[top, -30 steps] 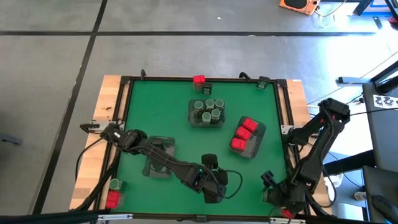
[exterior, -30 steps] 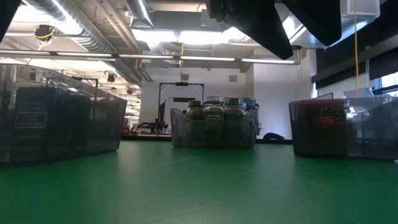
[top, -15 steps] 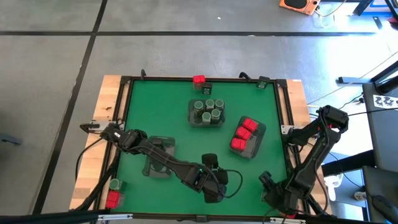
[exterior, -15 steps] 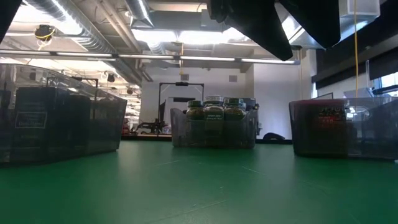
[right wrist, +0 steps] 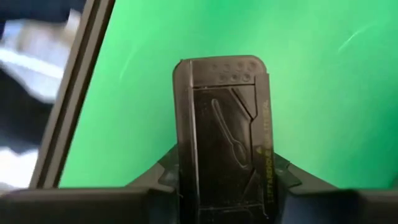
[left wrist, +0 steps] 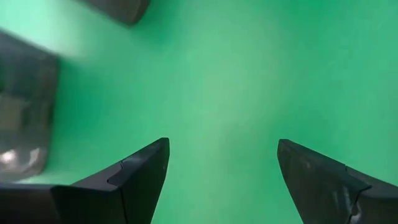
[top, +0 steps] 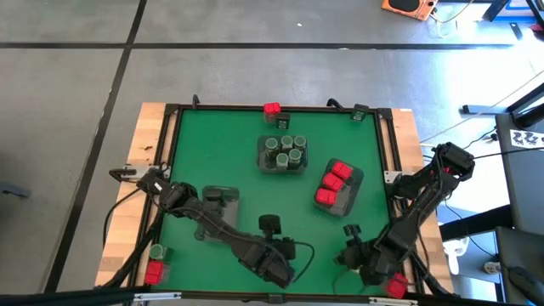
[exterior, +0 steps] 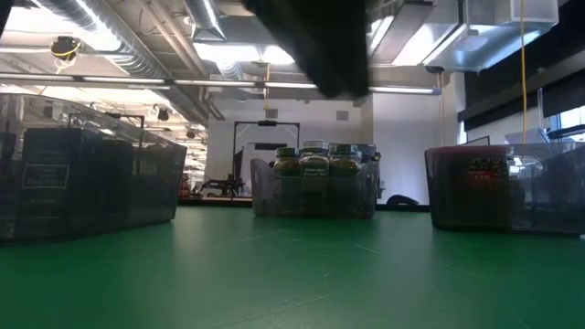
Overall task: Sort spices by type
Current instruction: Put the black seasoning can into the left black bin
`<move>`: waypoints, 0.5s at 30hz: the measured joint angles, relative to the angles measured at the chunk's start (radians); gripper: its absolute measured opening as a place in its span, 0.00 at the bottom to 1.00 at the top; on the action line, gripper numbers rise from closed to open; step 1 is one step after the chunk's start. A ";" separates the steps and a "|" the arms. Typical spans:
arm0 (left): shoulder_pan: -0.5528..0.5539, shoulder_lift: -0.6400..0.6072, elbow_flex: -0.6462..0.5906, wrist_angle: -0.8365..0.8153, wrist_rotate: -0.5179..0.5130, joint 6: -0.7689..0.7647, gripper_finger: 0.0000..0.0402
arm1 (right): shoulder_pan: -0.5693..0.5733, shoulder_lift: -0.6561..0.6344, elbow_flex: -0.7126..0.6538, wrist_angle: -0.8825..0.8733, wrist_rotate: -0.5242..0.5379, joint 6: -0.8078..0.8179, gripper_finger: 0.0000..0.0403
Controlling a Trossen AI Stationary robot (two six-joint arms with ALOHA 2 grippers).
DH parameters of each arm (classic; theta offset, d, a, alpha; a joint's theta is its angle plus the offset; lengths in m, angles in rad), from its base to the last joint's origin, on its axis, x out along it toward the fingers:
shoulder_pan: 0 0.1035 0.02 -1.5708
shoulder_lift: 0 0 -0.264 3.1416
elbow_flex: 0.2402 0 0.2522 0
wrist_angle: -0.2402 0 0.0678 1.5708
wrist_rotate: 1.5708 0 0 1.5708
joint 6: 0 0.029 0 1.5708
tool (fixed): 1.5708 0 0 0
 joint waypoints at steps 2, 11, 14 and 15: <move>-0.022 0.000 0.000 -0.064 -0.027 -0.021 0.74 | -0.043 0.000 0.029 0.001 0.024 -0.002 0.29; -0.102 -0.009 0.000 -0.369 -0.068 -0.088 0.74 | -0.262 0.005 0.107 0.023 0.071 -0.056 0.29; -0.116 -0.045 0.000 -0.356 -0.068 -0.079 0.74 | -0.333 0.018 0.109 0.079 0.081 -0.076 0.29; -0.123 -0.065 0.000 -0.349 -0.071 -0.066 0.74 | -0.354 0.025 0.109 0.106 0.080 -0.081 0.29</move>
